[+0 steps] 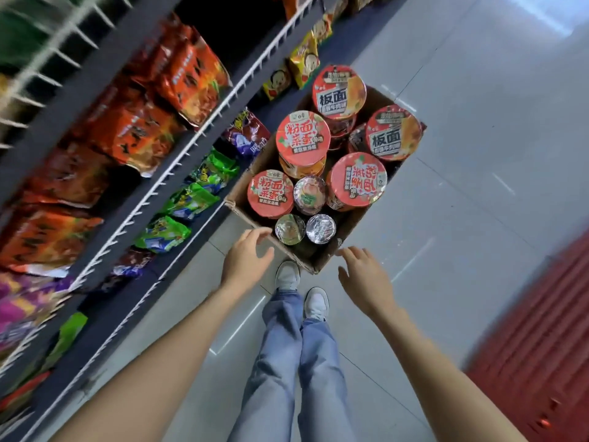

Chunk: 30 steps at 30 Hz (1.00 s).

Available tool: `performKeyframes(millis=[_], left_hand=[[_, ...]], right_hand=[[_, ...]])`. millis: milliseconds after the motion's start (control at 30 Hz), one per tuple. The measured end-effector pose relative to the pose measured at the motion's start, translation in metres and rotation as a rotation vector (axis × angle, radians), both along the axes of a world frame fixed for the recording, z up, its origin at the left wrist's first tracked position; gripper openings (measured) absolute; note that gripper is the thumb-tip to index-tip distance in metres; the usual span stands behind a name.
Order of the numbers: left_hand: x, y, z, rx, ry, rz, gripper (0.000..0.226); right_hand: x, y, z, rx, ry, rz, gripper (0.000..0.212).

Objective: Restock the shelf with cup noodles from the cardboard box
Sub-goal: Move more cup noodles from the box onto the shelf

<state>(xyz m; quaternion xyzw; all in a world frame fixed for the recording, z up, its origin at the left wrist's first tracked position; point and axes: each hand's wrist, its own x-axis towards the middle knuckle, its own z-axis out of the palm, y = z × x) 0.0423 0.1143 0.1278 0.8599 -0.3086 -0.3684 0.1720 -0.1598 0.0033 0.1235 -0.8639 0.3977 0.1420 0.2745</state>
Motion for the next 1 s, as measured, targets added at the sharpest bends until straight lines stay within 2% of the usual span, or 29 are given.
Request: performKeyframes(millis=[200, 367, 467, 500, 567, 667, 800, 1000], left_hand=[[0.043, -0.083, -0.128, 0.059, -0.022, -0.272, 0.057], [0.051, -0.127, -0.219, 0.038, -0.175, -0.499, 0.08], [0.048, -0.144, -0.262, 0.071, -0.192, -0.637, 0.1], [0.047, -0.147, -0.274, 0.062, -0.172, -0.673, 0.106], [0.044, -0.15, -0.292, 0.04, -0.147, -0.723, 0.113], [0.044, -0.152, -0.306, -0.072, -0.145, -0.686, 0.101], [0.051, -0.153, -0.31, -0.153, -0.151, -0.683, 0.091], [0.055, -0.156, -0.313, -0.18, -0.251, -0.725, 0.087]], right_hand=[[0.055, -0.027, -0.139, -0.065, -0.006, 0.099, 0.035], [0.082, -0.041, -0.241, -0.108, 0.125, 0.105, 0.028], [0.092, -0.044, -0.292, -0.149, 0.229, 0.108, 0.024], [0.092, -0.044, -0.304, -0.148, 0.256, 0.083, 0.025], [0.092, -0.041, -0.324, -0.022, 0.301, 0.019, 0.035], [0.089, -0.033, -0.347, 0.06, 0.501, 0.087, 0.053], [0.095, -0.024, -0.369, 0.026, 0.575, 0.091, 0.069], [0.106, -0.027, -0.381, 0.005, 0.575, 0.054, 0.063]])
